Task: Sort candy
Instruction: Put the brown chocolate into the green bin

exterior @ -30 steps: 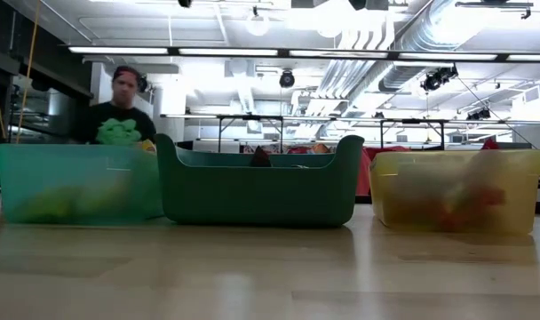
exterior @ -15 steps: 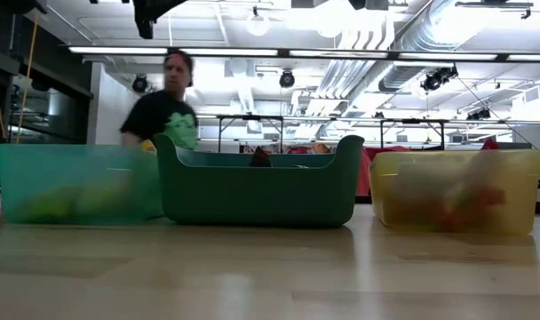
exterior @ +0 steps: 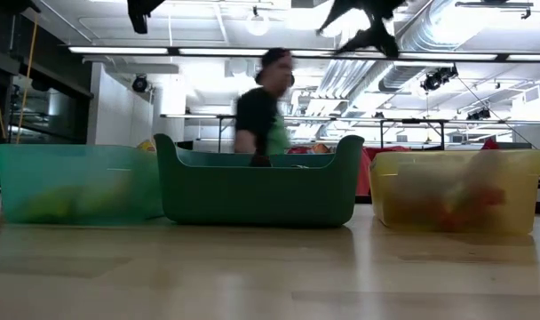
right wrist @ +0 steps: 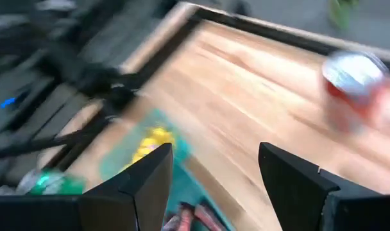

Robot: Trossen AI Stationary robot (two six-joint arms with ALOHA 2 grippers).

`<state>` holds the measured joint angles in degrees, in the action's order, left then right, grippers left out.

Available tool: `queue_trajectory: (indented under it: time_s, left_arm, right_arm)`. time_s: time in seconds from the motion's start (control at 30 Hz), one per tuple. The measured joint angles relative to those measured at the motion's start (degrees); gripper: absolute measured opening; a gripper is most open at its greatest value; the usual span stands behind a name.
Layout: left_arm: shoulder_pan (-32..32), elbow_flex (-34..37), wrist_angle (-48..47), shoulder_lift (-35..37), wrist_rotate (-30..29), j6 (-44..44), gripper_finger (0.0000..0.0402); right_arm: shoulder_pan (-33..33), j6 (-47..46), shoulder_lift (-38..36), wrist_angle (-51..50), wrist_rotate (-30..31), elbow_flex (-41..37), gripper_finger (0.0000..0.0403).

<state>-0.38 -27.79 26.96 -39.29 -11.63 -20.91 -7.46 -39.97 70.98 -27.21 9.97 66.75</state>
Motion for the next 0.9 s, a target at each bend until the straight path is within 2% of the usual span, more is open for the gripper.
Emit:
queue_trajectory:
  time_s: [0.17,0.27,0.43,0.6,0.77,0.9]
  left_arm:
    - [0.0,0.0,0.2,1.0,0.1,0.3,0.0245]
    - [0.0,0.0,0.0,1.5,-1.5,1.5,0.0245]
    - [0.0,0.0,0.0,1.7,-7.0,5.8,0.0245]
    - [0.0,0.0,-0.1,1.7,-9.2,7.9,0.0245]
    - [0.0,0.0,-0.3,1.7,-12.5,9.8,0.0245]
    - [0.0,0.0,-1.0,2.2,-16.1,13.7,0.0245]
  right_arm:
    - [-2.2,-11.7,0.8,-0.7,10.4,-5.0,0.0226]
    - [-9.3,-15.7,1.7,-3.4,13.4,-5.8,0.0226]
    - [-25.1,-15.1,4.9,-7.6,13.3,-5.4,0.0226]
    - [-38.0,-17.8,9.7,-7.7,14.5,-5.4,0.0226]
    - [-45.6,-22.2,15.6,-8.3,9.3,-5.8,0.0226]
    - [-48.1,-28.2,20.4,-10.3,7.9,-5.8,0.0226]
